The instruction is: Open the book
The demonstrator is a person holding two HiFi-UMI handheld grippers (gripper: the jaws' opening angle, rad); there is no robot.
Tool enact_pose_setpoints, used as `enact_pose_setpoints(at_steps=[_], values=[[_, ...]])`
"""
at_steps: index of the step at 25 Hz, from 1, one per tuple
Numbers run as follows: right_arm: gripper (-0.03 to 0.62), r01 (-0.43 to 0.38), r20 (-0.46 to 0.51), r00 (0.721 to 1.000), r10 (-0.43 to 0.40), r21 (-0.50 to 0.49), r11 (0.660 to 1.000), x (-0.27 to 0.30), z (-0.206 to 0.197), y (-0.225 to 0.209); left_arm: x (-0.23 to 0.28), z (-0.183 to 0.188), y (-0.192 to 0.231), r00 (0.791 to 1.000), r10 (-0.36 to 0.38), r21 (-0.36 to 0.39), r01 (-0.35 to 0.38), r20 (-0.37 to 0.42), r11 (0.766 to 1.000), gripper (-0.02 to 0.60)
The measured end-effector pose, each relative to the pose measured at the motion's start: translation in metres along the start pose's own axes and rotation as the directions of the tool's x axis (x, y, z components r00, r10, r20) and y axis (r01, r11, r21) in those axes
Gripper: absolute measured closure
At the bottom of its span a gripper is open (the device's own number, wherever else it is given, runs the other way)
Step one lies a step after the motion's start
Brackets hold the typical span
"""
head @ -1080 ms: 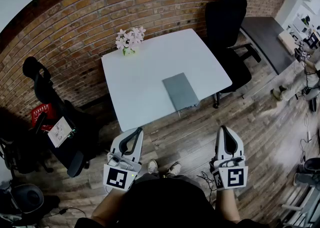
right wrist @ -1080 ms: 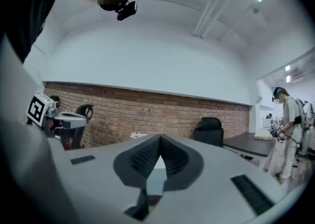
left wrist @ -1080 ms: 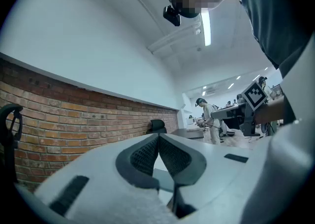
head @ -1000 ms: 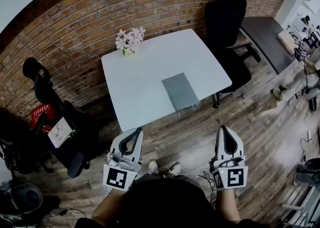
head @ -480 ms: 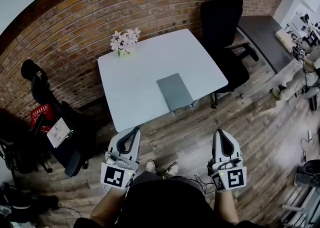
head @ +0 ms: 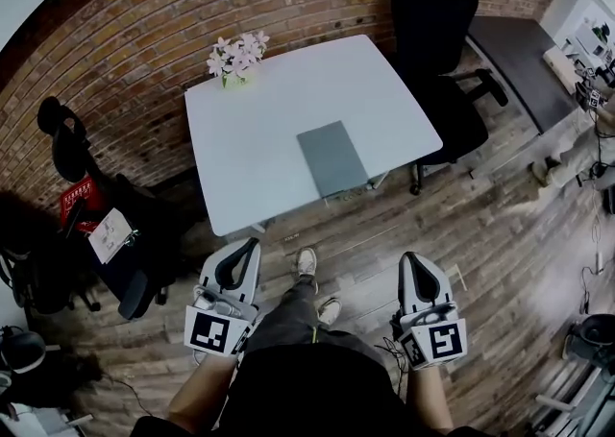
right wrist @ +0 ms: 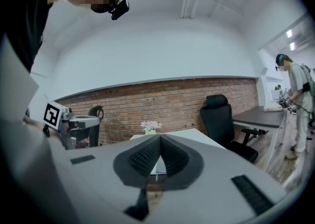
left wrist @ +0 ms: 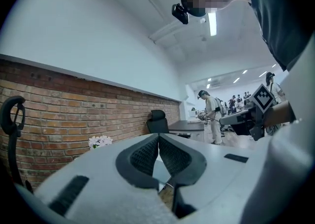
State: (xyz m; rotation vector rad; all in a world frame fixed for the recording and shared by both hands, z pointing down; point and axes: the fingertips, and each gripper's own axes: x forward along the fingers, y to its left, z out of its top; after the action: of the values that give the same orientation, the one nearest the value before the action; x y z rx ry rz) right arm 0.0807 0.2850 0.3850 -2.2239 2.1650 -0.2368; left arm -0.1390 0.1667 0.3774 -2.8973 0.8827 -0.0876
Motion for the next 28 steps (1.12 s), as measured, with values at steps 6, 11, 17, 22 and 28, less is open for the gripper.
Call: enact_pose_setpoints(at_steps=[6,11,17,22,28], values=[[0.580,0.052,-0.018,0.998,-0.052,-0.010,0.999,0.015,-0.005,-0.027,0.043,-0.008,0.004,0.999,-0.048,-0.014,0.048,0.008,0.999,0.555],[0.580,0.072,-0.065,0.995,-0.074,-0.027,0.997,0.046,-0.004,-0.050,0.092,-0.010,0.017,0.997,-0.077,-0.025,0.077,0.022,0.997,0.555],[0.580,0.047,-0.052,0.997,-0.050,-0.068,0.997,0.127,0.019,-0.067,0.152,-0.013,0.057,0.996,-0.075,-0.062,0.078,0.046,0.995,0.555],[0.580,0.037,-0.083,0.996,-0.045,-0.090,0.995,0.191,0.036,-0.066,0.187,-0.016,0.100,0.996,-0.069,-0.092,0.074,0.055,0.993,0.555],[0.580,0.015,-0.093,0.995,-0.022,-0.076,0.997,0.234,0.034,-0.061,0.214,-0.036,0.127,0.996,-0.081,-0.144,0.085,0.028,0.986,0.555]])
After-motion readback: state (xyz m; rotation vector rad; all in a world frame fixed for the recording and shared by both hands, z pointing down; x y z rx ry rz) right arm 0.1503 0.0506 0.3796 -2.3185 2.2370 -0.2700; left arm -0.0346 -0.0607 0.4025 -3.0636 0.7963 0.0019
